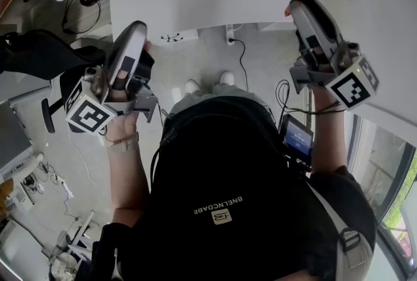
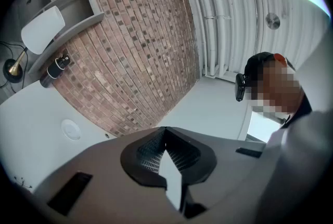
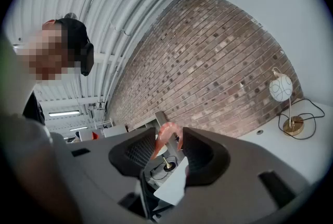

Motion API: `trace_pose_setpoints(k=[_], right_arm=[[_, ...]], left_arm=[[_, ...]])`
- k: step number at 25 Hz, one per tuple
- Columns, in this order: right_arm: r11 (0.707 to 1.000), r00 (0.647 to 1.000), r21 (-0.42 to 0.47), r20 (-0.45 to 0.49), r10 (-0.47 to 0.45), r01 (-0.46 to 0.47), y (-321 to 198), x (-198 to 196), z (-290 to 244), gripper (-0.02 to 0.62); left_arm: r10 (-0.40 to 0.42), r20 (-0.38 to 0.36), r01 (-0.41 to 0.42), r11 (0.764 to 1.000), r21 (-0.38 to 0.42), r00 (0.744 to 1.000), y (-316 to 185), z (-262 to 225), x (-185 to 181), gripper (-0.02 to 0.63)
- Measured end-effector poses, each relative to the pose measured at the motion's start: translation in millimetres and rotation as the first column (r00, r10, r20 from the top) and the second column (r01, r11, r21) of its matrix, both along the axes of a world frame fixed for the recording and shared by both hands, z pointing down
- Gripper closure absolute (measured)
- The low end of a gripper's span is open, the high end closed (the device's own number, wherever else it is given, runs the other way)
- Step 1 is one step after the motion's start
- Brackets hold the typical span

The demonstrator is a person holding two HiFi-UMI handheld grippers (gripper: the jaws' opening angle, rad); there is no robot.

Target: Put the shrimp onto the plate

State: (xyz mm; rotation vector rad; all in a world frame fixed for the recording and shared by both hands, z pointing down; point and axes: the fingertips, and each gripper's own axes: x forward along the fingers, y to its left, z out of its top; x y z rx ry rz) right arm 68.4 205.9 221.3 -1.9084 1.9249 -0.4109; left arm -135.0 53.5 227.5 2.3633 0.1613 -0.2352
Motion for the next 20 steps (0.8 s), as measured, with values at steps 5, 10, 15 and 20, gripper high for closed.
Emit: trace_pose_setpoints(k=[5,10,15,20], right_arm=[[1.000,1.000,0.001,-0.016,-0.003,0.003,5,2,-5,0.428],[1.000,1.000,0.010,-0.024,-0.001,0.001,5,4,-12,0.428],[0.999,1.000,0.040,0.001,0.007,-0.007,8,5,-17,0.428],[0.999,1.000,0.052,0.005,0.012,-0.012,9,6,-16,0.428]], left_arm=[[-0.016,-0.010,0.016,0.999,-0.032,1.000,-1,1,0,0.614],[-0.018,0.003,0.018,1.000,-0.023,1.000,-1,-1,1,0.614],[-0.001,-0.014,0.001,1.000,-0.025,1.000,1,-6,4,0.614],[-0.003,-0.025,0.003,1.000,-0.031,1.000,1,-6,6,0.614]])
